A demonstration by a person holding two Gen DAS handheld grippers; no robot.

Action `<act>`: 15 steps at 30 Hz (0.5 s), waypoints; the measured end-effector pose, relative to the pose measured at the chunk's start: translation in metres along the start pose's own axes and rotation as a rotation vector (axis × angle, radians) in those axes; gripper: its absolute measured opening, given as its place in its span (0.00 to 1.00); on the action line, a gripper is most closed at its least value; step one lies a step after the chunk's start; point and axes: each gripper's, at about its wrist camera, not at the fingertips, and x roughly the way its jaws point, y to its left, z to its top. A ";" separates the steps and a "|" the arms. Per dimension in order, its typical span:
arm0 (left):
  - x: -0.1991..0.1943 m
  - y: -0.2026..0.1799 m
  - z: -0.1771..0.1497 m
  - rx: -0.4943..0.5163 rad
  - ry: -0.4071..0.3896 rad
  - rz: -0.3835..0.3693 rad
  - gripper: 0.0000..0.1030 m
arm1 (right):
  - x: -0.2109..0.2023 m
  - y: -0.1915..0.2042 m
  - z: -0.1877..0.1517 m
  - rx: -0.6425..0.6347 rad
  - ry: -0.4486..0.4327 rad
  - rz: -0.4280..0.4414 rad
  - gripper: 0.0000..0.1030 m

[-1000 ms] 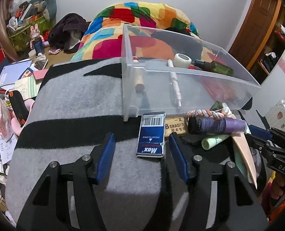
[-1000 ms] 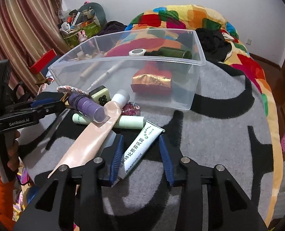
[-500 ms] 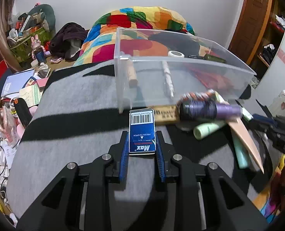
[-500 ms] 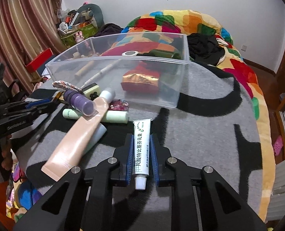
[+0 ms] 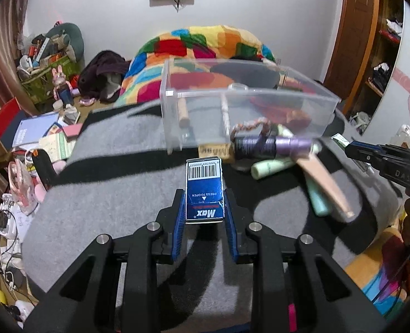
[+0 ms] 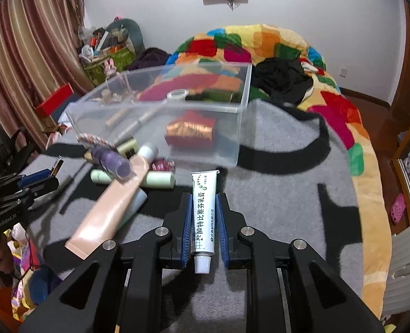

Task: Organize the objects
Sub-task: 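Carry the Max box and ointment tube into the clear box and release both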

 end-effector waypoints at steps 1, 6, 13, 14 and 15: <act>-0.003 -0.001 0.004 0.002 -0.013 0.000 0.25 | -0.006 0.000 0.003 0.001 -0.019 -0.001 0.15; -0.012 -0.006 0.023 0.006 -0.070 -0.005 0.25 | -0.019 0.003 0.021 -0.001 -0.085 -0.004 0.15; -0.011 -0.008 0.058 -0.006 -0.132 -0.008 0.25 | -0.020 0.008 0.049 -0.032 -0.139 -0.013 0.15; -0.009 -0.008 0.063 -0.010 -0.137 -0.009 0.25 | -0.018 0.009 0.054 -0.035 -0.141 -0.011 0.15; -0.008 -0.008 0.066 -0.012 -0.138 -0.008 0.25 | -0.017 0.009 0.056 -0.038 -0.142 -0.008 0.15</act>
